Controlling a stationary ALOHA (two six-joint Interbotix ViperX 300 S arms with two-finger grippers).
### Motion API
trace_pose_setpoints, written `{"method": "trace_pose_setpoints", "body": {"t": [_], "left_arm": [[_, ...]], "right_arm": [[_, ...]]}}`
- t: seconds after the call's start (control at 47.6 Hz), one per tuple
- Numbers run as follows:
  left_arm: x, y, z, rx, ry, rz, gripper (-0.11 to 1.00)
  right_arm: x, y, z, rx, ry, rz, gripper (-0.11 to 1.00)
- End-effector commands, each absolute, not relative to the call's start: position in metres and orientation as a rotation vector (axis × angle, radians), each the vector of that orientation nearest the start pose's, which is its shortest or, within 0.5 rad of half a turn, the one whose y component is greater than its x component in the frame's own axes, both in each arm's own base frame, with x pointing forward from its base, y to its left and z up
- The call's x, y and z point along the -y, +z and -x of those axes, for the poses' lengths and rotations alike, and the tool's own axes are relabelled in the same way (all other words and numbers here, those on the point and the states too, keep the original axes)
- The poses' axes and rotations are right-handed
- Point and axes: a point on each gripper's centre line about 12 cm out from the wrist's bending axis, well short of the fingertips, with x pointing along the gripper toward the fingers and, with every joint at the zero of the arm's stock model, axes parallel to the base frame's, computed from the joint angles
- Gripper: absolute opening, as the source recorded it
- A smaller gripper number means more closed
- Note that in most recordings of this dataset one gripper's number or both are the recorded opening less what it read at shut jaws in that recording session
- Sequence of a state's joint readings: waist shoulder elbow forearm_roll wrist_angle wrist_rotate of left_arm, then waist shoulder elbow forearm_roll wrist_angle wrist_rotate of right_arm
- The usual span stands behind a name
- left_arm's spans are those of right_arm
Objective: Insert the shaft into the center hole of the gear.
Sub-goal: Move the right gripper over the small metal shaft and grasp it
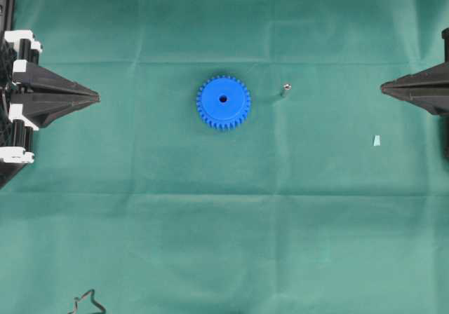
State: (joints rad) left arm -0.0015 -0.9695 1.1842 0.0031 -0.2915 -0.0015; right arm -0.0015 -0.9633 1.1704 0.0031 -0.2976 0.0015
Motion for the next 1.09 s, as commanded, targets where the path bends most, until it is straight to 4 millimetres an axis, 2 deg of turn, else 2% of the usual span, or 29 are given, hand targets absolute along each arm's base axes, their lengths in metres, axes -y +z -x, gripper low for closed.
{"method": "trace_pose_setpoints", "body": {"t": [0.0, 0.21, 0.42, 0.735, 0.798, 0.84, 1.071], "left_arm": [[0.001, 0.303, -0.201, 0.094, -0.007, -0.015, 0.00], [0.001, 0.305, -0.202, 0.089, -0.007, -0.015, 0.00], [0.001, 0.305, -0.202, 0.089, -0.007, -0.015, 0.00], [0.001, 0.304, -0.202, 0.086, -0.007, -0.013, 0.00], [0.001, 0.304, -0.202, 0.086, -0.007, -0.013, 0.00], [0.001, 0.303, -0.202, 0.084, -0.007, -0.013, 0.00], [0.001, 0.304, -0.202, 0.084, -0.005, -0.013, 0.00]], "right_arm": [[0.001, 0.298, -0.202, 0.081, -0.007, 0.011, 0.02], [0.004, 0.294, -0.210, 0.011, -0.019, 0.000, 0.02], [0.012, 0.284, -0.232, -0.067, -0.054, -0.006, 0.02], [0.041, 0.231, -0.274, -0.243, -0.156, -0.046, 0.04], [0.045, 0.218, -0.282, -0.278, -0.168, -0.053, 0.12], [0.048, 0.209, -0.287, -0.298, -0.180, -0.062, 0.21], [0.059, 0.155, -0.302, -0.424, -0.225, -0.104, 0.86]]}}
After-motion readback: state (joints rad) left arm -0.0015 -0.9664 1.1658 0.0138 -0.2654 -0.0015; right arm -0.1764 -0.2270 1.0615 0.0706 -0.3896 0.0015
